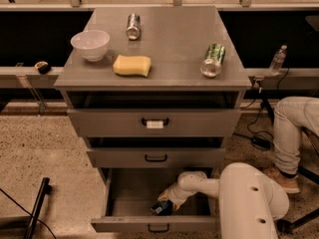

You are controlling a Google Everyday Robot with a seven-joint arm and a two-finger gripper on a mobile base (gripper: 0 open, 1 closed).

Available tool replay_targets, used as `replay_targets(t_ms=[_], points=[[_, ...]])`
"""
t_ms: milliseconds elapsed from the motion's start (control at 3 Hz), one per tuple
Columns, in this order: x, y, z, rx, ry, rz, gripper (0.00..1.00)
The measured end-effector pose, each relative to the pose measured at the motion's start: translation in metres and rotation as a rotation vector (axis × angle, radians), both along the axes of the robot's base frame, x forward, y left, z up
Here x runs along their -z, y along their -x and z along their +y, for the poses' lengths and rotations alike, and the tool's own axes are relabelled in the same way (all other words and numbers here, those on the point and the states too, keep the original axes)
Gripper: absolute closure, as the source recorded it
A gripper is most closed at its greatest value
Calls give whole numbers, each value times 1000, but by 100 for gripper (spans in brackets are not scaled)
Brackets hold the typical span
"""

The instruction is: Pick pepsi can from bottom drawer and place on counter

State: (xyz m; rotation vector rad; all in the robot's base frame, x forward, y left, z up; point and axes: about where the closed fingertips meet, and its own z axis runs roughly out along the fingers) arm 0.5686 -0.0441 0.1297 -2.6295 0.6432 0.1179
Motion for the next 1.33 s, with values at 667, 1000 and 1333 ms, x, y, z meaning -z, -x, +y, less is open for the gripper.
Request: replay_targets(t_ms=[667, 1000, 1333], points=[[-6, -1, 1, 14, -63, -20, 56], [-16, -1, 2, 26, -136, -35, 56], [-61, -3, 4, 33, -266, -126, 74]])
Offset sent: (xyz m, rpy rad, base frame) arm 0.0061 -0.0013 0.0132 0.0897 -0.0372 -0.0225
